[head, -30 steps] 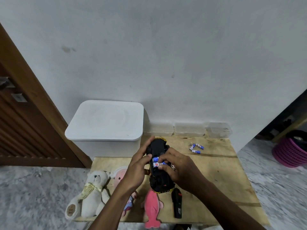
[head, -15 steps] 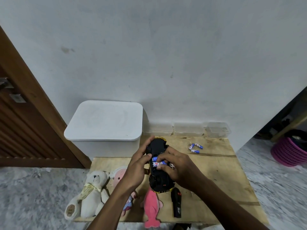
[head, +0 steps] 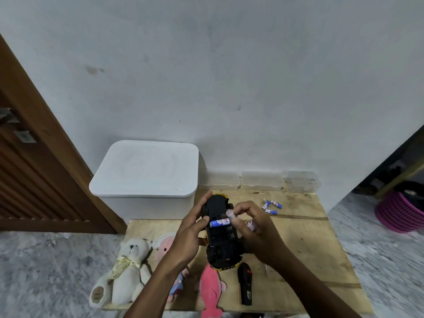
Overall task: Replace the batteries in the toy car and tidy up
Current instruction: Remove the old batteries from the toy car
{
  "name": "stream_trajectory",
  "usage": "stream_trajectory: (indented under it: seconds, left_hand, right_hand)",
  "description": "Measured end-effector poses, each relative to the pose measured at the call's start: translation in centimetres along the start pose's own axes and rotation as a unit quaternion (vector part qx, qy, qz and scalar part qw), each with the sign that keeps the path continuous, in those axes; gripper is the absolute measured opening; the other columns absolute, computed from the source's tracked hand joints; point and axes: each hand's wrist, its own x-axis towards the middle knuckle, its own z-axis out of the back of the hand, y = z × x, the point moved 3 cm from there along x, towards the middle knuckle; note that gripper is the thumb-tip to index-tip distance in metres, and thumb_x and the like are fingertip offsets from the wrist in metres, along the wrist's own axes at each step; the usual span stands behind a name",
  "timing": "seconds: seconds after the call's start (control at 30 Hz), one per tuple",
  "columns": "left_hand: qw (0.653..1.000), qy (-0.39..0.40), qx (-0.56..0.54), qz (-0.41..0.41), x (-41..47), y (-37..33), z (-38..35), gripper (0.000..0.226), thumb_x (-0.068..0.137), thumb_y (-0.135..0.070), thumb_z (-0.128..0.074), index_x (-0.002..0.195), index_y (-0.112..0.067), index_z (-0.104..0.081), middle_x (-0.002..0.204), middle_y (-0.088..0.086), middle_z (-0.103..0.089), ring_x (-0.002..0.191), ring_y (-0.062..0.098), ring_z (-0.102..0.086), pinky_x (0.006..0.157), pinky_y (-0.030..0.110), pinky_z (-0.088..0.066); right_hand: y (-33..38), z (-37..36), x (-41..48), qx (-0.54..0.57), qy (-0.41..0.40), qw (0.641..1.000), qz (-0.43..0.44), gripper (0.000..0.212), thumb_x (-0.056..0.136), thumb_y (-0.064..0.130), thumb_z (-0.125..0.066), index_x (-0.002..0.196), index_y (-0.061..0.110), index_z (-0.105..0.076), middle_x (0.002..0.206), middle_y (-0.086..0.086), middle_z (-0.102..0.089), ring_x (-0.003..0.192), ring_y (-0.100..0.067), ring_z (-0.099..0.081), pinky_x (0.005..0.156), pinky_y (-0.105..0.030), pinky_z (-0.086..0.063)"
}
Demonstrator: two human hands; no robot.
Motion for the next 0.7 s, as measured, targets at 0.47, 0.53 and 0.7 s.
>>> stream_trajectory:
  seconds: [0.47,0.53,0.7]
  left_hand:
    - [0.999,-0.005,-0.033,0.005,0.2,-0.7,0.1,0.061,0.100,-0.007,-0.045,0.124,-0.062,-0.059,0.134,-0.011,-0.066,0.125,0.018,-0.061,0.085,0.034,-0.054]
    - [0.999,-0.006,-0.034,0.005,0.3,-0.6,0.0,0.063,0.100,-0.004,-0.044,0.126,-0.060,-0.059,0.136,-0.009,-0.064,0.129,0.022,-0.059,0.096,0.044,-0.053]
    - [0.999,-0.004,-0.038,0.004,0.3,-1.1,-0.1,0.056,0.088,-0.021,-0.047,0.130,-0.057,-0.058,0.135,-0.015,-0.064,0.126,0.014,-0.061,0.093,0.042,-0.056]
  right_hand:
    - [1.7,-0.2,0.1,0.382,-0.112,0.866,-0.302,0.041,0.097,0.033,-0.057,0.065,0.012,-0.044,0.053,-0.004,-0.035,0.043,-0.012,-0.033,0.038,-0.022,-0.030]
    - [1.7,-0.4,0.2,0.362,-0.117,0.872,-0.306,0.042,0.094,0.034,-0.062,0.065,0.013,-0.042,0.052,-0.003,-0.033,0.041,-0.012,-0.029,0.037,-0.021,-0.027]
    - [1.1,-0.6,0.1,0.055,-0.127,0.970,-0.200,0.024,0.083,0.031,-0.077,0.070,0.017,-0.063,0.055,0.000,-0.058,0.051,-0.018,-0.056,0.050,-0.030,-0.051]
